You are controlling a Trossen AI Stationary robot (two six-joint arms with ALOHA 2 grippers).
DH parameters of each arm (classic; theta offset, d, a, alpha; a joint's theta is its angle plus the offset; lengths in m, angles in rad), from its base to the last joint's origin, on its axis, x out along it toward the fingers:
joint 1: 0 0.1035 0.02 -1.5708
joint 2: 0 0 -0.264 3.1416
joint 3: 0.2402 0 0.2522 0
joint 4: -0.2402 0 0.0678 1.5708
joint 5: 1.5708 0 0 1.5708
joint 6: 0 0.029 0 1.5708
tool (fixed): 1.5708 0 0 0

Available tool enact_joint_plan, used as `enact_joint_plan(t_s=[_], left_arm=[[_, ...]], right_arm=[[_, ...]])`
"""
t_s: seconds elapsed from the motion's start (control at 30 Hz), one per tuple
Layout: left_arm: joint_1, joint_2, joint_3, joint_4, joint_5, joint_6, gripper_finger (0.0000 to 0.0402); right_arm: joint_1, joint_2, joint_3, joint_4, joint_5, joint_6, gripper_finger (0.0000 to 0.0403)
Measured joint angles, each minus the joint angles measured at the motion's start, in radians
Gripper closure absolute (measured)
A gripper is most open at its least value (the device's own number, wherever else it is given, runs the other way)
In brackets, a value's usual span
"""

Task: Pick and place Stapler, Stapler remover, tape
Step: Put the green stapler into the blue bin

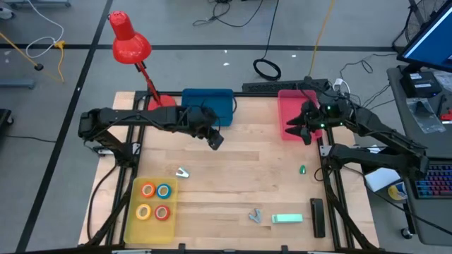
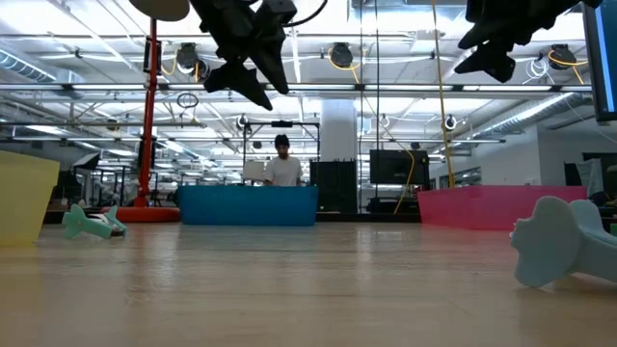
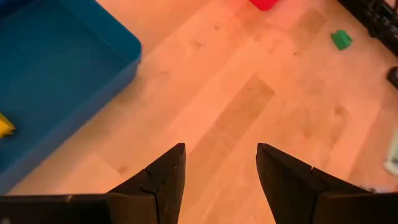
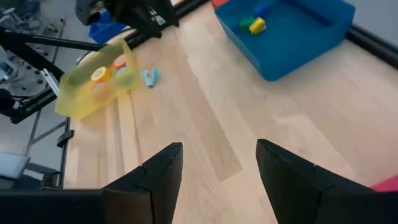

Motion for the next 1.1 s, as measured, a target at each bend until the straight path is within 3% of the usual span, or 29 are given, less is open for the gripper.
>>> enact_joint_plan(t_s=[0.27,0.47,0.77,0.9,1.1], left_arm=[[-0.022,-0.056,-0.002,-0.008,-0.076,0.073,0.0204],[-0.020,-0.167,-0.036,0.004,-0.097,0.155,0.0204],[-0.016,-0.463,-0.316,0.146,-0.118,0.151,0.0204],[-0.041,-0.606,-0.460,0.270,-0.087,0.147,0.0204],[-0.083,-0.775,-0.591,0.329,-0.088,0.152,0.0204]], right_arm=[[0.066,0.030,0.067,-0.189,0.160,0.069,0.0206],[0.125,0.114,0.157,-0.395,0.242,0.237,0.0206],[0.200,0.264,0.204,-0.722,0.156,0.633,0.0206],[0.246,0.292,0.204,-0.787,0.219,0.801,0.0206],[0.320,0.312,0.163,-0.780,0.260,1.020,0.0206]])
